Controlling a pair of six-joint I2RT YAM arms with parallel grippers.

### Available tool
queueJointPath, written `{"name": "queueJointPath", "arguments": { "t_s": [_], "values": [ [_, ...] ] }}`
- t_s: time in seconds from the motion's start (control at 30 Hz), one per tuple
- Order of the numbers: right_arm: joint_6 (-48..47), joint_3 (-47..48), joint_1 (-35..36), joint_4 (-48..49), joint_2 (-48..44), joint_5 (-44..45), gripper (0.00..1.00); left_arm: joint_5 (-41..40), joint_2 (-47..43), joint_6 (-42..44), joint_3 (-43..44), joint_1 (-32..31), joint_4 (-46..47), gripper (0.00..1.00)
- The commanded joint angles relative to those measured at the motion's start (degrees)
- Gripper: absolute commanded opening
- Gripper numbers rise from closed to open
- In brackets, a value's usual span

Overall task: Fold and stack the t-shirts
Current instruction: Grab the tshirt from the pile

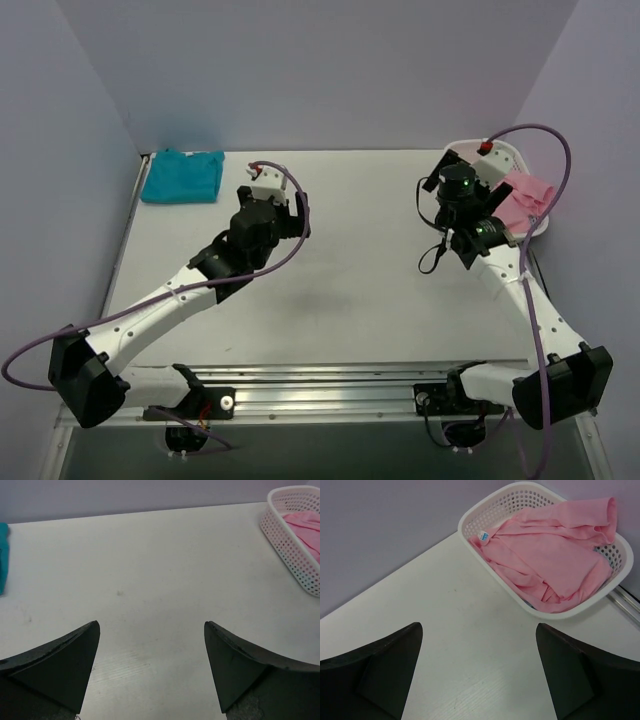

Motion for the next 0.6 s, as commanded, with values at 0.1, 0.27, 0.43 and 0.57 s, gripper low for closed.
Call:
{"name": "queueJointPath", "arguments": {
  "t_s": [0.1, 0.27, 0.43, 0.57],
  "values": [
    [2.2, -0.3, 0.7, -1.2, 1.8, 5.8, 0.93, -6.5, -5.1, 1.3, -4.1, 0.5, 1.1, 0.94],
    [0.6, -0.6, 0.7, 0.2, 3.8, 5.5, 0.91, -3.1, -5.0, -5.8, -9.8, 0.4, 9.0, 0.94],
    [-0.6, 1.6, 0.3, -0.2, 10.3, 8.6, 0.91, 0.1, -0.8, -8.8, -18.1, 0.4, 21.2, 0.94],
    [1.3, 16.3, -5.2, -7.2, 21.6, 2.8, 0.92, 1.1, 6.9, -8.8, -20.5, -0.9, 28.2, 0.94]
  ]
}}
